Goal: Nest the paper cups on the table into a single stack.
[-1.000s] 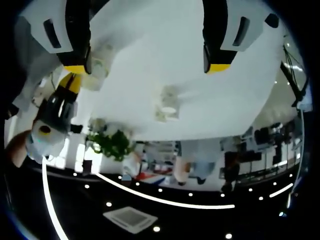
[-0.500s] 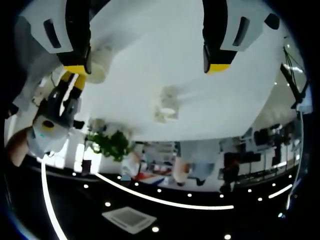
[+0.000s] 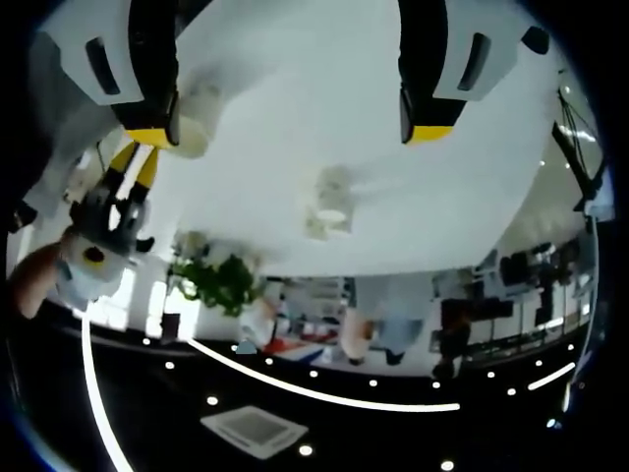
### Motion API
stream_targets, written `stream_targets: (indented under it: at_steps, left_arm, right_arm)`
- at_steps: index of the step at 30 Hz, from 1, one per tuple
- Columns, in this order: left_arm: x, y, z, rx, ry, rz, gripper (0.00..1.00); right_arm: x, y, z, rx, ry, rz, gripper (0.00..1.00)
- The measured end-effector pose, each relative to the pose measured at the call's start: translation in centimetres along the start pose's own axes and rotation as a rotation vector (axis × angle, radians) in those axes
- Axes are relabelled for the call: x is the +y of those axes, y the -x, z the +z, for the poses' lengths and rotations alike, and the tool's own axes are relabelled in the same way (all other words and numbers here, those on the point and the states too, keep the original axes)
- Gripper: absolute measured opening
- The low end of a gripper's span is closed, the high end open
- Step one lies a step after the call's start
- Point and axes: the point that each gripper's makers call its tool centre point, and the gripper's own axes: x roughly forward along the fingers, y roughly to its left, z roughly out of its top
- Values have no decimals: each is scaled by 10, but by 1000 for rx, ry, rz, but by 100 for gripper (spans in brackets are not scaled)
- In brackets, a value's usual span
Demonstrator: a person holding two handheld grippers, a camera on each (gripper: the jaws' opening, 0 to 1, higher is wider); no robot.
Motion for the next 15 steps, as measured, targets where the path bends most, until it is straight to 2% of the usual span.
stream_targets:
  at_steps: [5,15]
  left_arm:
    - [-1,-3,1,7,-6,-7,93]
    - [-4,-7,5,9,-13,-18,93]
  right_arm:
    - [-6,15,-2,-71,-95,-62,9]
    - [-16,29,-8,-149,-222,-146,8]
